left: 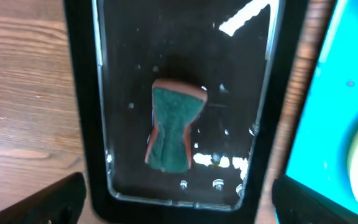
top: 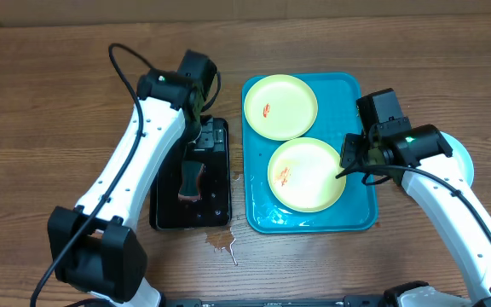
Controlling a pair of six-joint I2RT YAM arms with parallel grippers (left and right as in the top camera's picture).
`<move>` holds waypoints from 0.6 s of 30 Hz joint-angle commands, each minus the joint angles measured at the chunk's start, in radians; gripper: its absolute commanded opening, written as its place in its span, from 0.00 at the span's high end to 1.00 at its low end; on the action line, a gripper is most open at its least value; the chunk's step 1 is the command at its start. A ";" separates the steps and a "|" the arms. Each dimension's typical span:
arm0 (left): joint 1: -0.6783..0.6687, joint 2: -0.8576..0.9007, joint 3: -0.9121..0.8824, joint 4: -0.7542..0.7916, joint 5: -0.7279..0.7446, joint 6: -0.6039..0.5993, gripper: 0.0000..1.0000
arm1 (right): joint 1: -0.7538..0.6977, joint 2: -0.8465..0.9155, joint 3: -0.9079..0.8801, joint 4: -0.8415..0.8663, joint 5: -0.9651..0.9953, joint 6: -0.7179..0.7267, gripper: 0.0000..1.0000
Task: Clean dirty plates on tray and stack at the side
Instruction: 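Grasp the sponge on the black tray with left gripper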
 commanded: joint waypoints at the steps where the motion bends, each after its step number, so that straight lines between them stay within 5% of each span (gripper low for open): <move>1: 0.044 0.005 -0.140 0.075 0.083 -0.038 0.09 | -0.002 -0.005 0.013 -0.002 0.006 -0.003 0.78; 13: 0.059 0.008 -0.408 0.403 0.139 0.047 0.78 | -0.002 -0.005 0.013 0.009 0.006 -0.002 0.78; 18: 0.060 0.008 -0.461 0.454 0.076 0.050 0.52 | -0.002 -0.005 0.013 0.005 -0.007 -0.002 0.78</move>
